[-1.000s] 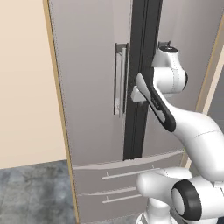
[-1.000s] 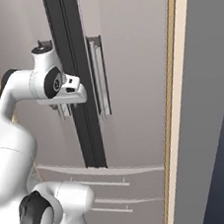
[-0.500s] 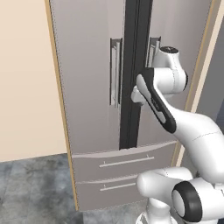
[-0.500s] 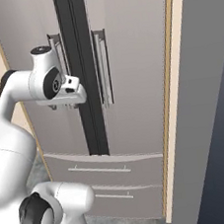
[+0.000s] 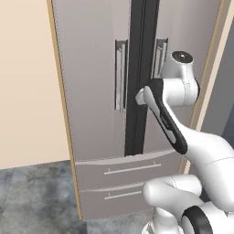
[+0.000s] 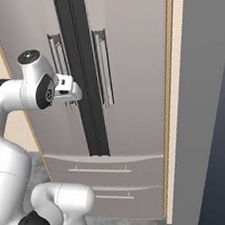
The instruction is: There is a bowl on the dining counter. Grab a lemon wedge from the fridge and place it in the bowl. Then get the liquor bottle and glass cup from the cabinet and place them next to the bowl.
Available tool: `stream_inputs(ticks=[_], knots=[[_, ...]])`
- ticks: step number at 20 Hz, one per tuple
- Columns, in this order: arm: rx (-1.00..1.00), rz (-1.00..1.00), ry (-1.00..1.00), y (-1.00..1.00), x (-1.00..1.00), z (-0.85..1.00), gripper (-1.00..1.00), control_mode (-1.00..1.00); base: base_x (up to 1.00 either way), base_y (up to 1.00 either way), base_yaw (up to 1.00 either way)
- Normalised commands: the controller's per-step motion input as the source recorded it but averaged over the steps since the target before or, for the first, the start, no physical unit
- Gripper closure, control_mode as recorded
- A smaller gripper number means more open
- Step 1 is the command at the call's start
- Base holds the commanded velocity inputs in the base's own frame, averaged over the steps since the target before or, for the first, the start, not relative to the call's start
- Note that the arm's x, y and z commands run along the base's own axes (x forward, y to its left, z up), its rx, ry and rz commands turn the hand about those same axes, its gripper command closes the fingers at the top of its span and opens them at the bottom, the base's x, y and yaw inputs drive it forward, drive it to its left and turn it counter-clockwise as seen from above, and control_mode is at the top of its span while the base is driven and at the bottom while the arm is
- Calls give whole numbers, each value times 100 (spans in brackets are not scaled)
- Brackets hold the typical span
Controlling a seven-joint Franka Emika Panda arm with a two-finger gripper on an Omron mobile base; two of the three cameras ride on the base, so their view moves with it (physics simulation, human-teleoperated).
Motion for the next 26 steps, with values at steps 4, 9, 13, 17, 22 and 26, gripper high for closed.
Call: stream_inputs(ticks=[4,9,13,17,22,26], knots=[[0,0,-25,23,4,14,-100,-100,0,0,0],[0,0,-15,12,16,18,-100,-100,0,0,0],[0,0,-6,13,8,30,-100,-100,0,0,0],[0,0,0,16,7,30,-100,-100,0,0,0],[0,0,0,24,29,21,-100,-100,0,0,0],[0,0,0,11,39,18,-100,-100,0,0,0]])
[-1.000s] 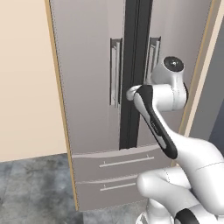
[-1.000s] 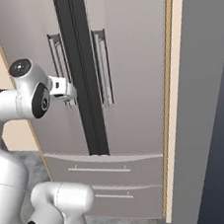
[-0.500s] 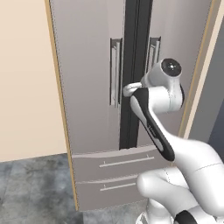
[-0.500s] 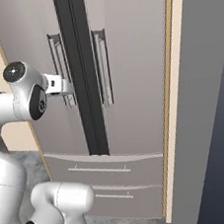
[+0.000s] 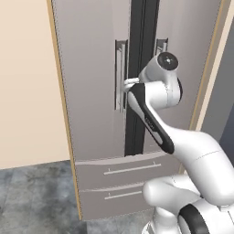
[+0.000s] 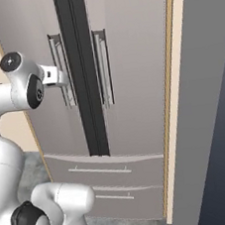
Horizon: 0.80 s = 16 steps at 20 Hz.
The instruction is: There is a bowl on the dining counter. Grab a lemon wedge from the fridge and place it in the bowl. Then get the liquor bottle and glass cup from the cabinet and place them next to the bowl.
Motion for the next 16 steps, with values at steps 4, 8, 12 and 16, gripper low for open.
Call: stream_inputs(ticks=[4,8,12,16], knots=[[0,-1,-2,0,42,2,-100,-100,0,0,0],[0,-2,-3,2,40,0,-100,-100,0,0,0],[0,-2,-4,6,32,0,-100,-100,0,0,0],[2,-2,0,12,37,0,-100,-100,0,0,0]])
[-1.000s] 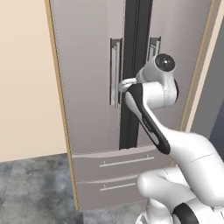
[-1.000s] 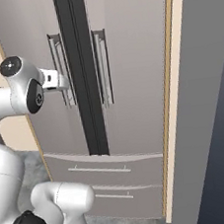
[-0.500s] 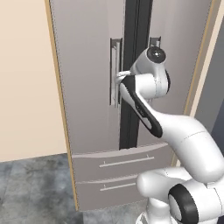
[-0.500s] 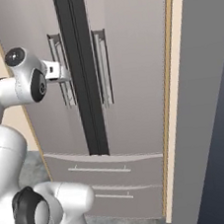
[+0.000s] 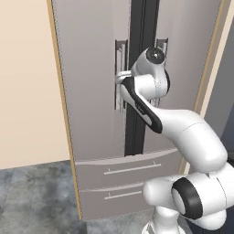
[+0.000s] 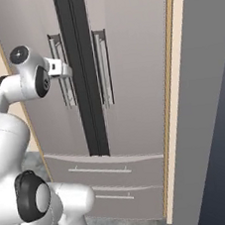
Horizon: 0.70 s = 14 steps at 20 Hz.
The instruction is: There is a bowl on the dining counter. Grab a lemon wedge from the fridge and place it in the bowl. Then get the liquor bottle and glass cup from the cabinet and place them next to the bowl.
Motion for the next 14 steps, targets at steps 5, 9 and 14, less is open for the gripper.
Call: stream_inputs(ticks=[5,9,14], knots=[[1,-2,0,15,47,0,-100,-100,0,0,0],[1,-1,0,14,51,0,-100,-100,0,0,0],[0,-2,0,2,50,0,-100,-100,0,0,0]])
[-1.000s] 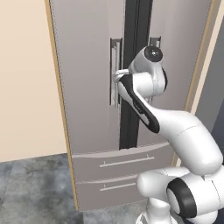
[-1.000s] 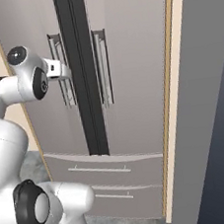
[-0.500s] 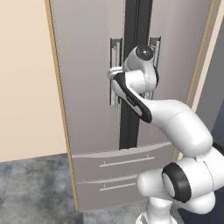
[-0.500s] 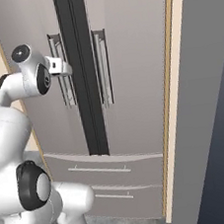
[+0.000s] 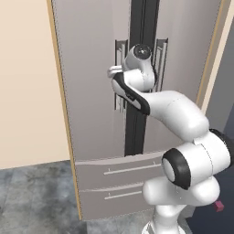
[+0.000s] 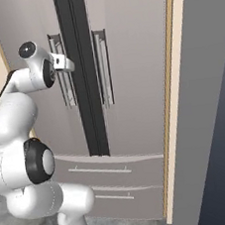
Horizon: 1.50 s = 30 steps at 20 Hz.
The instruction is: There is a bowl on the dining counter. Grab a lemon wedge from the fridge and place it in the bowl. Then get the liquor bottle and glass cup from the cabinet and place them next to the bowl.
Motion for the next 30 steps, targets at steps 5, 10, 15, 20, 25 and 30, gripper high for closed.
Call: stream_inputs(ticks=[5,10,15,20,25,30], knots=[[0,-3,-2,0,43,0,-100,-100,0,0,0],[1,0,-7,0,36,0,-100,-100,0,0,0],[1,0,-12,0,28,-5,-100,-100,0,0,0],[1,0,-9,6,20,-6,100,-100,0,0,0],[2,0,-6,35,-2,0,100,-100,0,0,0],[1,0,-1,51,-43,0,100,-100,0,0,0]])
